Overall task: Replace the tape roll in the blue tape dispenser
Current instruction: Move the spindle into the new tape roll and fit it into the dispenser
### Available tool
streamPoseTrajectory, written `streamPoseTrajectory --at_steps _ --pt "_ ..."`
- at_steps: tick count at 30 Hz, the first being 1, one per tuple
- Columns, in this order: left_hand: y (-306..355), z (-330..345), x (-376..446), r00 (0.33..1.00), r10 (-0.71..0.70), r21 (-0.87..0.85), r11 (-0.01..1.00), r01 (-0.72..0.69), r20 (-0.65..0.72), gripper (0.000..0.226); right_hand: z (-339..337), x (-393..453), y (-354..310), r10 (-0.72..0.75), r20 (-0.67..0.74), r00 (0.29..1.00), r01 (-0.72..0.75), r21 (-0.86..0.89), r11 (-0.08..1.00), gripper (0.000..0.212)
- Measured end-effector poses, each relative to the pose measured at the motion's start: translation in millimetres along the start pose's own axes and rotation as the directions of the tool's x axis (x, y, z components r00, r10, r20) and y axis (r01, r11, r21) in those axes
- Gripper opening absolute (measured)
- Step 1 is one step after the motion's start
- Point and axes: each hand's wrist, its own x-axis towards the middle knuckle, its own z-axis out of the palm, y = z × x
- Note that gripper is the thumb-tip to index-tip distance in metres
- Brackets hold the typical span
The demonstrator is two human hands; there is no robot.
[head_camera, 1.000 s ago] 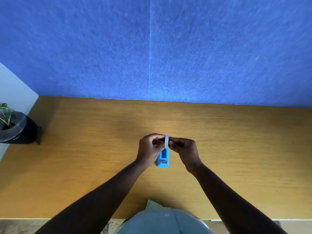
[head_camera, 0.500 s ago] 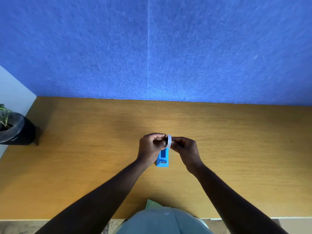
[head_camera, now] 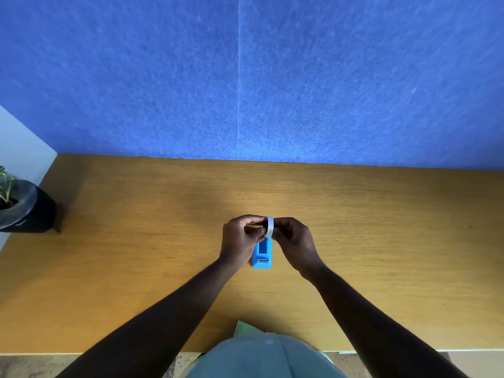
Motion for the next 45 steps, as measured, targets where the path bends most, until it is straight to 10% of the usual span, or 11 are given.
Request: streamPoseTrajectory --at_steps 20,26,45 --pt "-0.6 -7.2 0.7 0.999 -0.026 -0.039 0.999 0.027 0.019 0.034 4.4 -0.4 -7.5 -0.089 0.027 0.996 0.092 -0.148 0.985 0.021" --pt "-2.4 -7.0 -1.2 0.999 -0.027 0.027 0.999 0.026 0.023 0.035 -1.3 0.5 -7.6 -0.029 0.166 0.986 0.024 0.028 0.999 0.067" --pt "-35.5 -17.2 -1.4 0.975 -0.148 0.371 0.925 0.078 0.164 0.053 -4.7 10.5 2.0 -0.191 0.278 0.941 0.31 -0.49 0.815 0.058"
